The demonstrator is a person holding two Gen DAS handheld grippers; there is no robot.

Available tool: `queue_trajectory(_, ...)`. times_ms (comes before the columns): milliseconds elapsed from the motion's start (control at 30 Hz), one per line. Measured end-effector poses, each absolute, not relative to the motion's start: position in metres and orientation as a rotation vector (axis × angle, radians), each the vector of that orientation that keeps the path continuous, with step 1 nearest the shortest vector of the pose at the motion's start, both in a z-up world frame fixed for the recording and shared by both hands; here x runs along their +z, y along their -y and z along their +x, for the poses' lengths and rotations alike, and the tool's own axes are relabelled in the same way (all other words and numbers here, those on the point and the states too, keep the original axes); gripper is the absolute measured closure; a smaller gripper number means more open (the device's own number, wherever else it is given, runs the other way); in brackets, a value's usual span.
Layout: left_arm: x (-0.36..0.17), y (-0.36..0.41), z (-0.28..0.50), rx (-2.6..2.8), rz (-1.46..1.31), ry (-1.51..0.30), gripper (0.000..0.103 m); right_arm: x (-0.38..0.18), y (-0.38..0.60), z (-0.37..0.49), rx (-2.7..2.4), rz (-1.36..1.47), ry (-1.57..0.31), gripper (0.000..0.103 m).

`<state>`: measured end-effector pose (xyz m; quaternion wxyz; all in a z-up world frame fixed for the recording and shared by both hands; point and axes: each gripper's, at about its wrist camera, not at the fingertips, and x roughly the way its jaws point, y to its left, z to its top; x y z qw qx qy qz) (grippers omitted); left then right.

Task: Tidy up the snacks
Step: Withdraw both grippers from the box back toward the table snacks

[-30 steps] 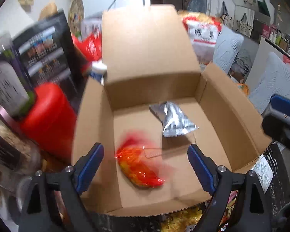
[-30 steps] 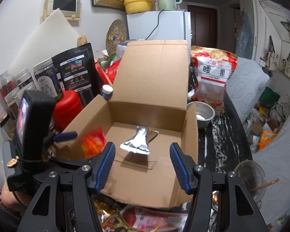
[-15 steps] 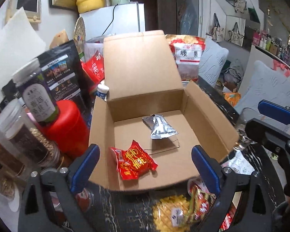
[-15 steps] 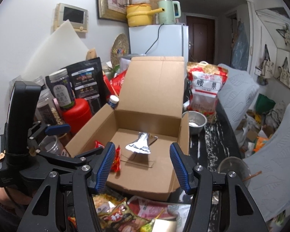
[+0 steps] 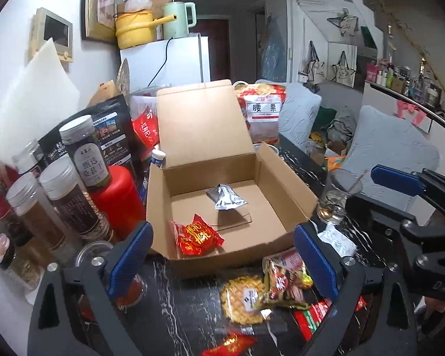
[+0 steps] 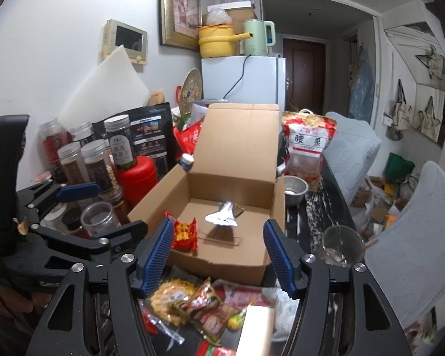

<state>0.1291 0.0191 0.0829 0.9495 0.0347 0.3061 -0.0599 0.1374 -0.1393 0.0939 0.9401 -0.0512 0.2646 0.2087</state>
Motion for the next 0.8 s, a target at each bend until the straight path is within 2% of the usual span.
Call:
queue_trajectory(467, 0.080, -0.020, 0.069, -0.181, 0.090, -0.594, 0.006, 0.080, 0.148, 0.084, 0.413, -0.072, -0.545, 0.037)
queue_trajectory(800, 0.050, -0.023, 0.042, -0.219, 0.120, -0.626, 0.006, 0.052, 0.147, 0.056, 0.407, -0.056, -0.582, 0.035)
